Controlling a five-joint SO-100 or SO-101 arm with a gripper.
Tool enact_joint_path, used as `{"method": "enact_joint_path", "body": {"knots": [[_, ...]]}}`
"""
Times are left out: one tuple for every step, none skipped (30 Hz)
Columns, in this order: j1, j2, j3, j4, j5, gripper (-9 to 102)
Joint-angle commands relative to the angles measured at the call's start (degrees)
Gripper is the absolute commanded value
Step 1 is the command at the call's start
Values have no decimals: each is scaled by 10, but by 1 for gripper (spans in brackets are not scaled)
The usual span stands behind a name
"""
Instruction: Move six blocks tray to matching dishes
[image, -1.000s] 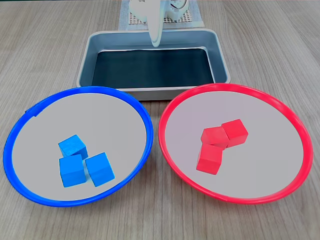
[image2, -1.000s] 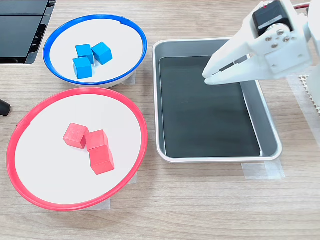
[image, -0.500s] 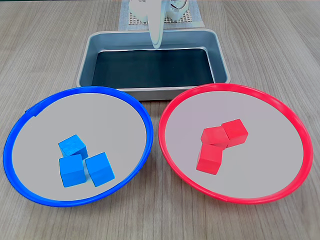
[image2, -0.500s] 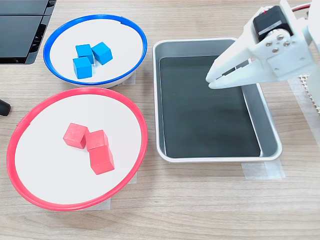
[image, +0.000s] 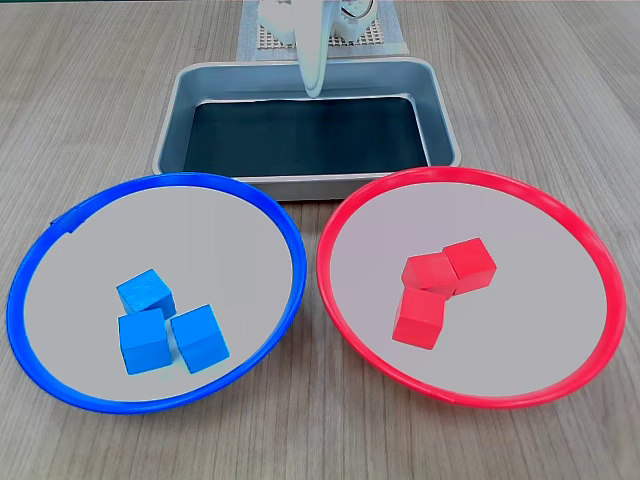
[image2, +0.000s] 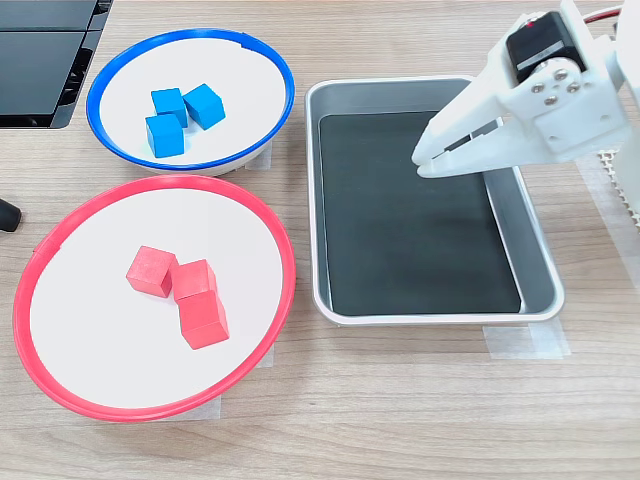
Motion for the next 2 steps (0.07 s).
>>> {"method": "enact_joint_path", "body": {"knots": [[-3,13,0,3,2,0],[-3,13,0,3,2,0]]}}
